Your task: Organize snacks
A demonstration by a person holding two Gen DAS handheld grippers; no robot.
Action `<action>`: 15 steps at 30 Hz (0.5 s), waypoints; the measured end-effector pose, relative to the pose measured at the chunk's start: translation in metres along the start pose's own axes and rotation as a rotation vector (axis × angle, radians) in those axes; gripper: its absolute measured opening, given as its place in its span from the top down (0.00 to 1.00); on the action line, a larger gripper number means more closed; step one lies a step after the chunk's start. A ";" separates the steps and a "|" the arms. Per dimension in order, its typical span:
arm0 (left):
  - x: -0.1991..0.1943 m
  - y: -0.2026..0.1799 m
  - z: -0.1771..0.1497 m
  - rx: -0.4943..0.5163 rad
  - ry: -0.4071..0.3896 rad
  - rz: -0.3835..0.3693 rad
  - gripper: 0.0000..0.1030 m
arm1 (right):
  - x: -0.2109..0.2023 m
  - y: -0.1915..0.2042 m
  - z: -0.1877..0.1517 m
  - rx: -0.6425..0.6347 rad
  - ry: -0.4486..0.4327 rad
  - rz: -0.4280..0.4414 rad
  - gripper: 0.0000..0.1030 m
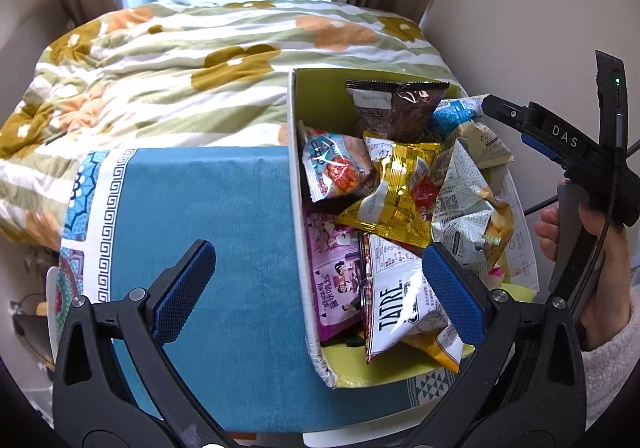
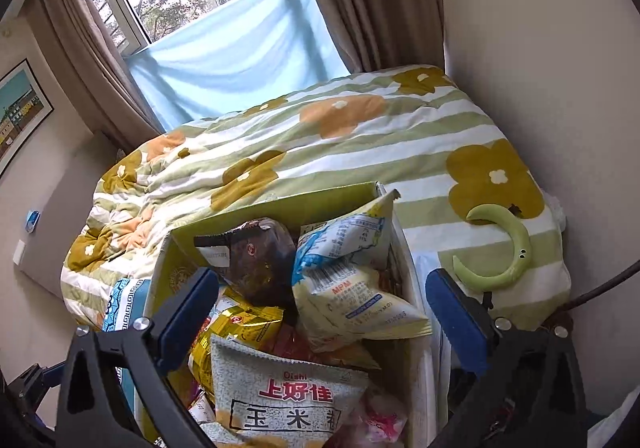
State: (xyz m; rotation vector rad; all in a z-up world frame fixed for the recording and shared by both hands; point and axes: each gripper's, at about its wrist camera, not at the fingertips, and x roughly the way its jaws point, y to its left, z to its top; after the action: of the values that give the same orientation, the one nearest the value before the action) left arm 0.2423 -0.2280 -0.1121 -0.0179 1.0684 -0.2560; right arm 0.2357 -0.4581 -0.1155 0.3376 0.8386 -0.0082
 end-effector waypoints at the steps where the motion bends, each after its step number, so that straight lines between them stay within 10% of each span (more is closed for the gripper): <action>1: -0.003 0.002 -0.003 -0.001 -0.004 0.003 0.01 | -0.003 0.001 -0.003 -0.004 -0.005 -0.004 0.00; 15: -0.124 0.032 -0.048 0.033 -0.233 0.046 0.01 | -0.139 0.072 -0.052 -0.115 -0.146 -0.004 0.00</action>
State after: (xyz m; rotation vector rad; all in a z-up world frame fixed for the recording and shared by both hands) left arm 0.1507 -0.1648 -0.0330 0.0065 0.8320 -0.2240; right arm 0.1143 -0.3916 -0.0252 0.2248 0.6923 0.0115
